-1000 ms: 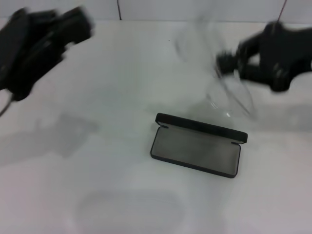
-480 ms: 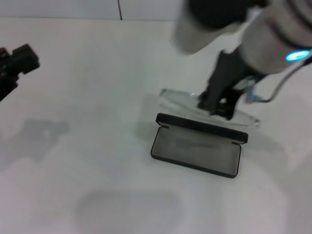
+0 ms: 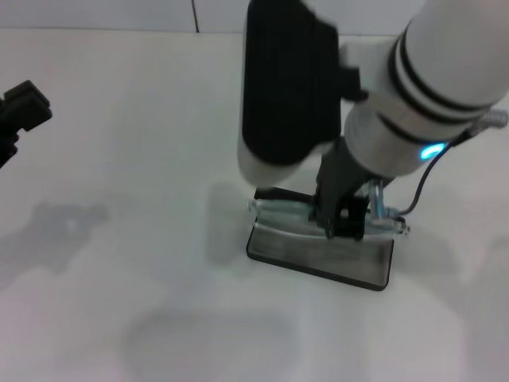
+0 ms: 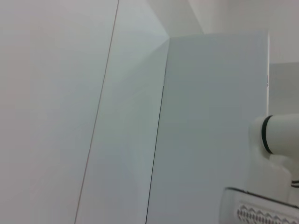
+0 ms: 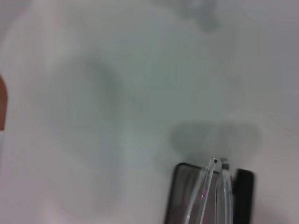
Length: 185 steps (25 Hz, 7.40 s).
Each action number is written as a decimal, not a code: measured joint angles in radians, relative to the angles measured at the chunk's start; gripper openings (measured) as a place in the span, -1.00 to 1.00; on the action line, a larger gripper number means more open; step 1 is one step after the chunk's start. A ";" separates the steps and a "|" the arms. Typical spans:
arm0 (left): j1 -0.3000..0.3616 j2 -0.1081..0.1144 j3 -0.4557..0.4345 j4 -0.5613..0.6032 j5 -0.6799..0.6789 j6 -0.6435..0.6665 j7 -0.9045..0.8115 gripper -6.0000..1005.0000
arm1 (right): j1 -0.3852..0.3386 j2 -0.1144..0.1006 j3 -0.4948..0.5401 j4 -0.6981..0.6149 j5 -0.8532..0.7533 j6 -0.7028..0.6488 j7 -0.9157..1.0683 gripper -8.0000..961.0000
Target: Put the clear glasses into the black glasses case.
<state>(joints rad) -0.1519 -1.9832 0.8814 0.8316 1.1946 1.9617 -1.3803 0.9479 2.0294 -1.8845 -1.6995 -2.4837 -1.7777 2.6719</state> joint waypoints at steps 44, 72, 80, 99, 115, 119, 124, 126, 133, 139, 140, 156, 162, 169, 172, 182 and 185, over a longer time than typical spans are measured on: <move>-0.062 -0.015 -0.009 -0.091 0.082 -0.009 0.064 -0.85 | -0.028 0.000 -0.284 0.270 -0.127 0.346 0.001 -0.88; -0.064 -0.017 -0.015 -0.097 0.082 -0.009 0.066 -0.85 | -0.034 0.000 -0.286 0.259 -0.139 0.347 -0.007 -0.85; -0.059 -0.017 -0.015 -0.099 0.082 -0.009 0.066 -0.85 | -0.034 0.000 -0.286 0.256 -0.139 0.348 -0.008 -0.76; -0.077 -0.013 -0.016 -0.111 0.075 -0.009 0.045 -0.85 | -0.187 -0.001 -0.256 -0.004 -0.137 0.291 -0.016 -0.76; -0.235 -0.013 -0.048 -0.112 0.160 -0.026 -0.036 -0.84 | -0.736 -0.010 0.734 -0.279 0.639 0.245 -0.482 -0.76; -0.311 -0.056 -0.044 -0.107 0.279 -0.057 -0.027 -0.83 | -0.764 -0.013 0.911 -0.119 0.753 0.230 -0.550 -0.76; -0.452 -0.109 0.029 -0.160 0.491 -0.209 0.003 -0.81 | -0.752 -0.014 1.189 0.208 0.843 0.166 -0.665 -0.76; -0.517 -0.110 0.124 -0.236 0.501 -0.316 0.026 -0.80 | -0.738 -0.015 1.268 0.299 0.850 0.141 -0.700 -0.76; -0.624 -0.119 0.335 -0.350 0.449 -0.574 0.069 -0.74 | -0.713 -0.019 1.421 0.546 0.859 0.101 -0.829 -0.76; -0.628 -0.116 0.561 -0.350 0.334 -0.749 0.073 -0.73 | -0.706 -0.025 1.425 0.611 0.855 0.110 -0.858 -0.75; -0.629 -0.115 0.569 -0.351 0.331 -0.754 0.072 -0.73 | -0.703 -0.026 1.426 0.616 0.855 0.110 -0.860 -0.75; -0.633 -0.112 0.581 -0.389 0.338 -0.774 0.069 -0.72 | -0.663 -0.027 1.422 0.688 0.854 0.124 -0.887 -0.69; -0.630 -0.112 0.604 -0.397 0.342 -0.773 0.066 -0.71 | -0.661 -0.027 1.420 0.702 0.854 0.124 -0.892 -0.67; -0.624 -0.112 0.672 -0.390 0.346 -0.763 0.069 -0.70 | -0.662 -0.028 1.419 0.718 0.854 0.115 -0.895 -0.64; -0.623 -0.112 0.672 -0.388 0.345 -0.753 0.073 -0.70 | -0.666 -0.028 1.420 0.719 0.854 0.108 -0.895 -0.63; -0.489 -0.109 0.663 -0.155 0.261 -0.612 0.021 -0.69 | -0.671 -0.030 1.421 0.745 0.844 0.022 -0.945 -0.60; -0.411 -0.095 0.601 -0.020 0.228 -0.490 -0.008 -0.69 | -0.664 -0.028 1.417 0.770 0.824 -0.067 -1.034 -0.59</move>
<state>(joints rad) -0.5628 -2.0778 1.4829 0.8114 1.4229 1.4712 -1.3884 0.2839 2.0013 -0.4677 -0.9298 -1.6592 -1.8448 1.6378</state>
